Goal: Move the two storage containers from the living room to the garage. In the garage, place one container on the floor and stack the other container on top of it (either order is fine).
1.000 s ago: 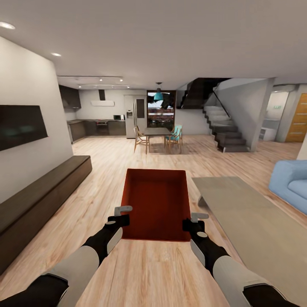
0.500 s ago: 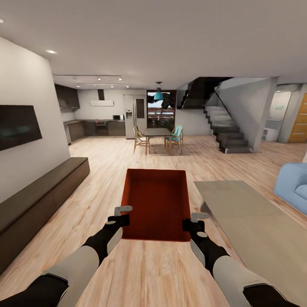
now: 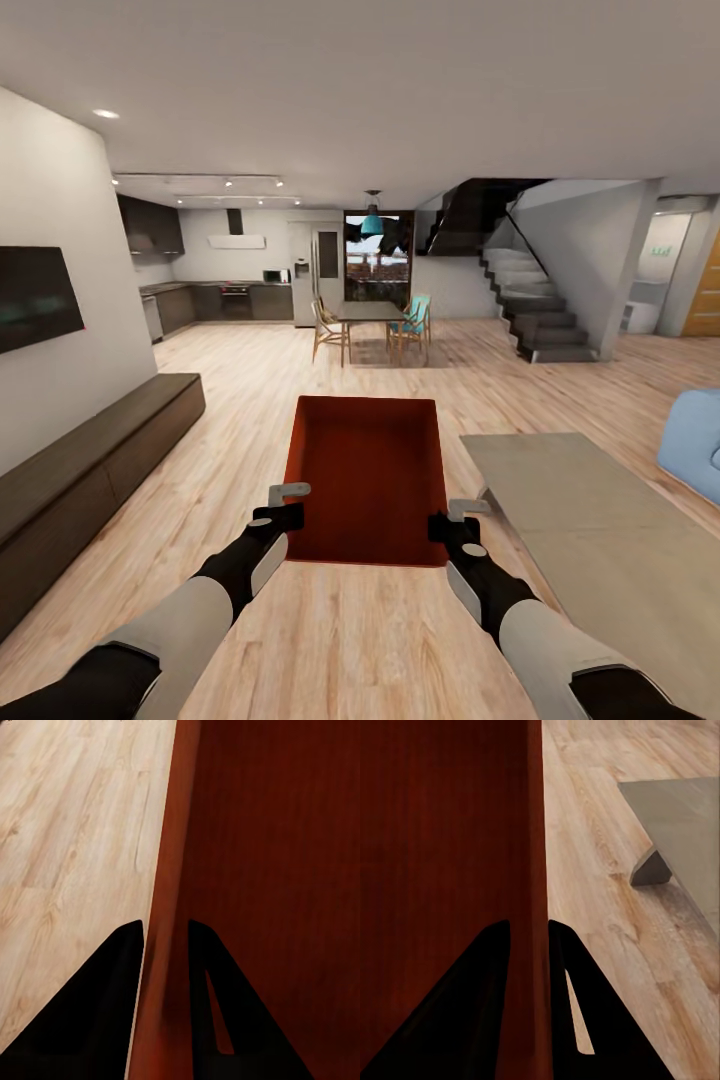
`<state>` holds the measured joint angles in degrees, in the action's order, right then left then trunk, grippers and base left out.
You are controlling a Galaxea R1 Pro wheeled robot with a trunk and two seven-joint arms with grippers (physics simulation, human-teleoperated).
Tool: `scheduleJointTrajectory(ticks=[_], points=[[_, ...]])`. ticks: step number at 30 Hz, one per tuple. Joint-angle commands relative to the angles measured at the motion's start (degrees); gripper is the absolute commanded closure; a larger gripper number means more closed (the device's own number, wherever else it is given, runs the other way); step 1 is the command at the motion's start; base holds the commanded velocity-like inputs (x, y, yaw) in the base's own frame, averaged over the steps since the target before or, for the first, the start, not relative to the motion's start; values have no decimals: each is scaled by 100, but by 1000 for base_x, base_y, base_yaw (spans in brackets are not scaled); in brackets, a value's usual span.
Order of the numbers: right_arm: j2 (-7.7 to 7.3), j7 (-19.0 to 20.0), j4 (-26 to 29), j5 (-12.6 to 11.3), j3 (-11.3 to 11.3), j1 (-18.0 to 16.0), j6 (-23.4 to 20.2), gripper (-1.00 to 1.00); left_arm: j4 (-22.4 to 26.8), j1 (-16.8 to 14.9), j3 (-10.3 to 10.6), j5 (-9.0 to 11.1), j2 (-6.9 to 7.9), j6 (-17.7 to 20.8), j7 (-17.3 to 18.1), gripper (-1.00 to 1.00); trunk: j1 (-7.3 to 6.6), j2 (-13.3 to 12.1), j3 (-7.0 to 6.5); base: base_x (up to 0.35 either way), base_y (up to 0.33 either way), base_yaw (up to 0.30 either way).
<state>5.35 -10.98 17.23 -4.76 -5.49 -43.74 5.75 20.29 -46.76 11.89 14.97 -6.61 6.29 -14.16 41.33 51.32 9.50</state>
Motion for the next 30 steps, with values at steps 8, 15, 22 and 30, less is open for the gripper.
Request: scheduleJointTrajectory(ticks=[8, 15, 22, 30], points=[[-1, -518, 17, 27, 131, -12, 35, 100, -113, 0, 34, 15, 89, 39, -228, 100, 4, 6, 7, 326, 0, 0], [-5, -527, 17, 28, 136, -12, 46, 100, -113, 0, 33, 15, 89, 39, -228, 100, 4, 6, 7, 326, 0, 0], [-5, -528, 17, 28, 135, -12, 53, 100, -113, 0, 33, 15, 89, 39, -228, 100, 4, 6, 7, 326, 0, 0], [-2, -528, 17, 28, 135, -12, 58, 100, -121, 0, 33, 15, 89, 39, -228, 100, 4, 6, 7, 326, 0, 0]])
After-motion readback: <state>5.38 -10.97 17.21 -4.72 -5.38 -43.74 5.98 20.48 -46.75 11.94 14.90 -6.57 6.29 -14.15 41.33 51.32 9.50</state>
